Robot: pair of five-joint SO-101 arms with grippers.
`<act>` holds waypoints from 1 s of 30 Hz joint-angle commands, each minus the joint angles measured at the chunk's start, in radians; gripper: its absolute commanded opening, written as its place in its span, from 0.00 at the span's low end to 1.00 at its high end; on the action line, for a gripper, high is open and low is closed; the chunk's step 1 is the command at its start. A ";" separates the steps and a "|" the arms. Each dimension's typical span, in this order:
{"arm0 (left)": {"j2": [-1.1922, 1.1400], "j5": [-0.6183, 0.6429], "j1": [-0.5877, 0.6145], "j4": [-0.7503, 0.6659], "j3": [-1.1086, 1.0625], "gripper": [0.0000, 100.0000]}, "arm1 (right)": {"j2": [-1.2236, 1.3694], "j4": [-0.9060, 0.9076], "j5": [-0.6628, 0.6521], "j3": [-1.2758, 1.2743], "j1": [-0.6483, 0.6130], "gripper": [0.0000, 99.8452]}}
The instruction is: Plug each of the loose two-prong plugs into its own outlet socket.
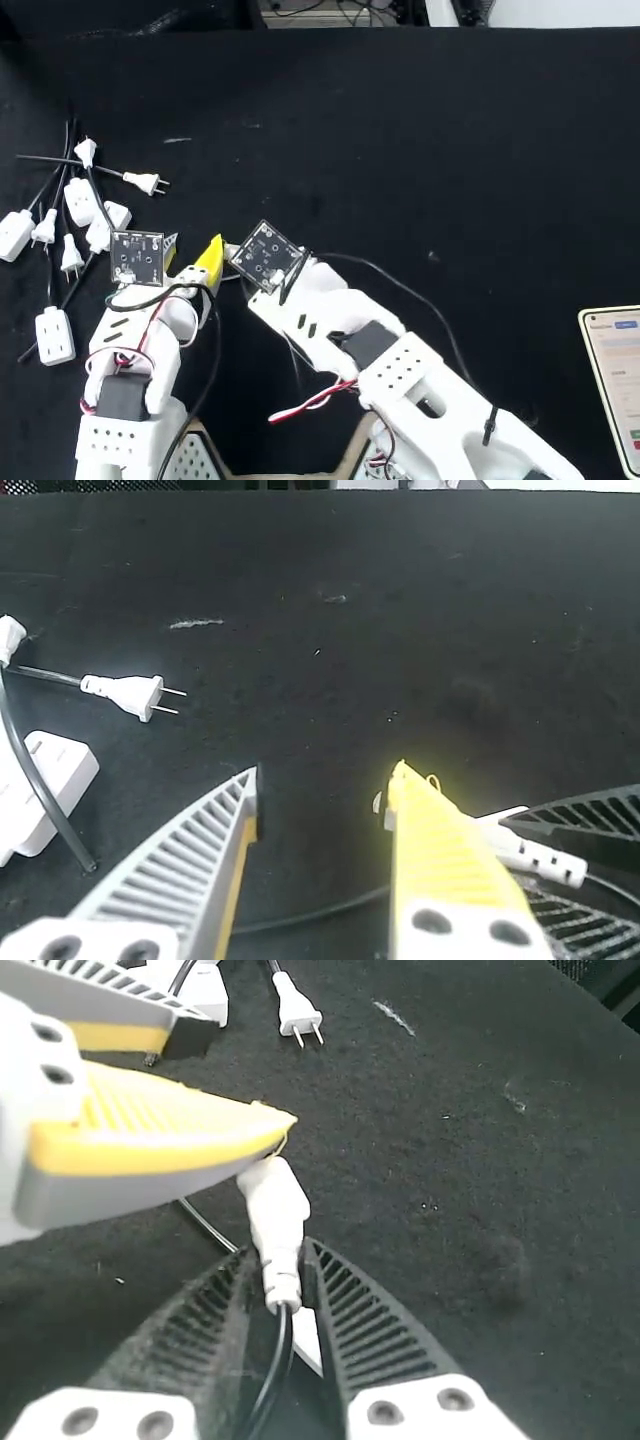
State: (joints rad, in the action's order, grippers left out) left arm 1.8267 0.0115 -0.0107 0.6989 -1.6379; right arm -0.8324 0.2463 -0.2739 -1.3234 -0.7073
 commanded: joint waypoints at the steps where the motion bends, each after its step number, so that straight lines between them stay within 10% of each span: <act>1: -0.005 -0.005 -0.013 -0.008 0.002 0.22 | -0.045 -0.037 0.008 0.015 -0.023 0.01; 13: -0.005 -0.008 -0.013 -0.014 -0.016 0.22 | -0.053 -0.038 0.215 0.025 -0.023 0.01; 30: -0.005 -0.011 -0.002 -0.012 -0.016 0.22 | -0.050 -0.026 0.141 0.019 -0.014 0.01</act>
State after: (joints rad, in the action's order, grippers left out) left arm 1.8190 0.0115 -0.0092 0.6958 -1.6655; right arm -0.8401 0.2463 -0.0621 -1.3234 -0.7089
